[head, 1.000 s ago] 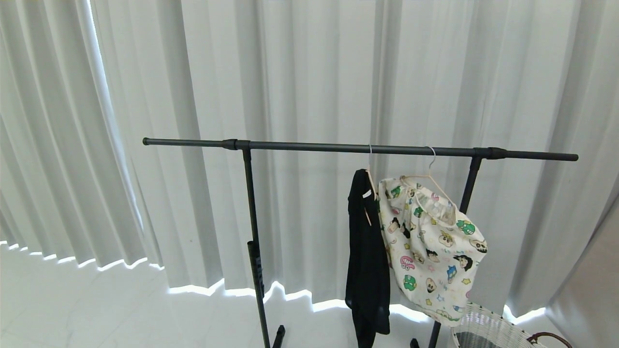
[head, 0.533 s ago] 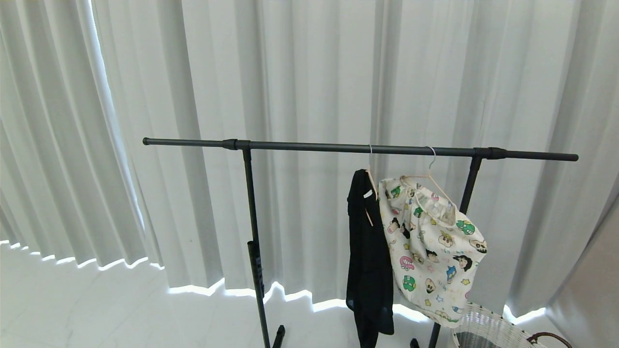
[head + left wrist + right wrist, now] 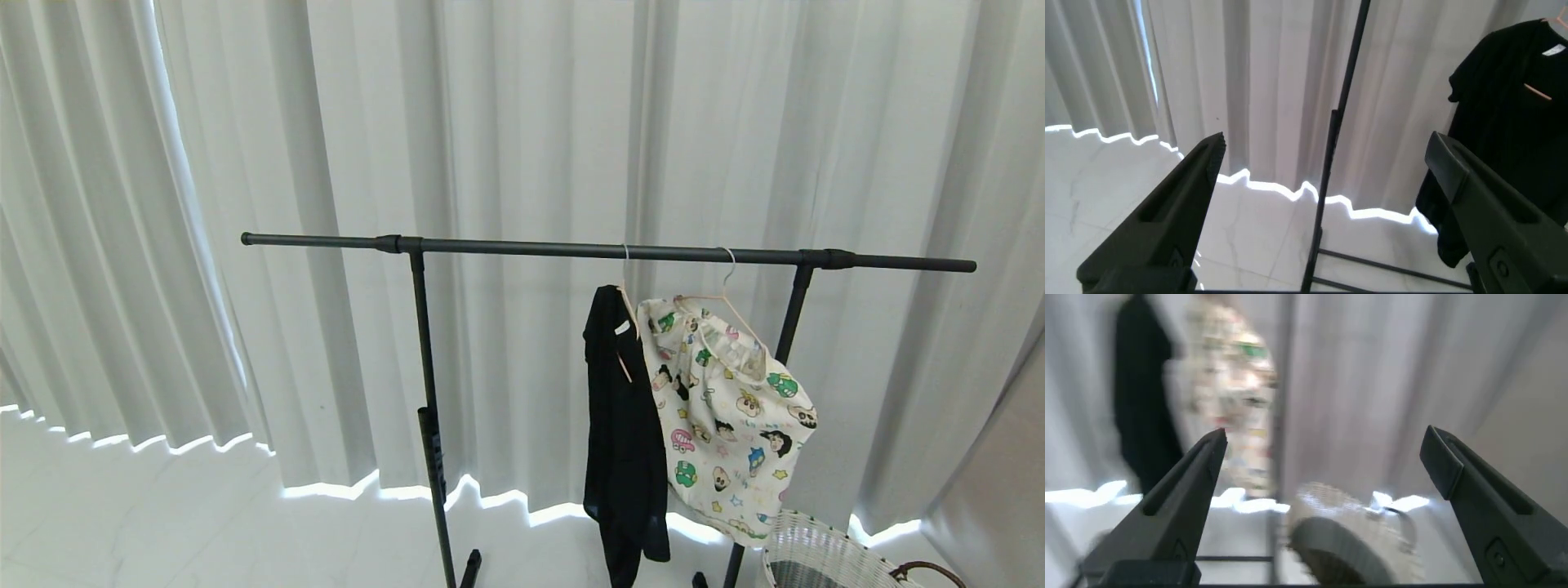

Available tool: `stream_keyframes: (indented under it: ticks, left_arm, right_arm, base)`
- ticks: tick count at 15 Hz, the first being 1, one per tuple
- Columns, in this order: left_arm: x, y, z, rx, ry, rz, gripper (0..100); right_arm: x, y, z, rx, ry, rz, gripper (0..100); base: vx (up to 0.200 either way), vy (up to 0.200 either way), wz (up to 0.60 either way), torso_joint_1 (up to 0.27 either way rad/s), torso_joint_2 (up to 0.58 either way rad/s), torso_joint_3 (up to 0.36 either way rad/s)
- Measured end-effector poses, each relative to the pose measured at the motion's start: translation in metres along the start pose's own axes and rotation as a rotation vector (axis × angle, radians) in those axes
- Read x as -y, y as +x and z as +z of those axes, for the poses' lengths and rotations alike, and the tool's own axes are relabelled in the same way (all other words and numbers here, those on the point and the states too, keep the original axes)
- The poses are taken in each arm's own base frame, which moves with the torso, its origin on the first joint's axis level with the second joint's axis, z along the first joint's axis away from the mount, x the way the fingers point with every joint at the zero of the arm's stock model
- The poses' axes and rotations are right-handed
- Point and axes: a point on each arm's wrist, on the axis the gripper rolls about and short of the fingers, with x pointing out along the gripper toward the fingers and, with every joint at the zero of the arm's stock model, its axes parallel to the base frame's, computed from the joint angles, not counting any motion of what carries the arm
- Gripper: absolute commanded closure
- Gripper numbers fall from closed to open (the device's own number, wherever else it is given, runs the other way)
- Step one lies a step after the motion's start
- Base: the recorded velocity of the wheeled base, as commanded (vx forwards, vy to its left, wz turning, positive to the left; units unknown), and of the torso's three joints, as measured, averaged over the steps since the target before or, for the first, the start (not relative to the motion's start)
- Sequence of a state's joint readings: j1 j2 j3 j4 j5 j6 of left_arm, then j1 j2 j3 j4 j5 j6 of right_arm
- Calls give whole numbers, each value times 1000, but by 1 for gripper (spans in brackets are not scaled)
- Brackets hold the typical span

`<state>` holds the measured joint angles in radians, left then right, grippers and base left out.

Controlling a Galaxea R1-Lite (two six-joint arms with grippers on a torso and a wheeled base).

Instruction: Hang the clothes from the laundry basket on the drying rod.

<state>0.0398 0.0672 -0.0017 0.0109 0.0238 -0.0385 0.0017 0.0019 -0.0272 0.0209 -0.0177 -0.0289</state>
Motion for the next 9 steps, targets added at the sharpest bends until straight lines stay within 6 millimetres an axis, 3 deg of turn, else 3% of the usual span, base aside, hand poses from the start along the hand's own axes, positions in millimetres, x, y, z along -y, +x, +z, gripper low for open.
stream_keyframes:
  ticks: [5, 9]
  left_arm:
    - [0, 0, 0, 0, 0, 0, 0]
    - [0, 0, 0, 0, 0, 0, 0]
  right_arm:
    - [-1, 1, -2, 7, -57, 55, 0]
    - [-1, 2, -4, -3, 49, 49, 0]
  base:
    - [0, 0, 0, 0, 0, 0]
    - [0, 0, 0, 0, 0, 0]
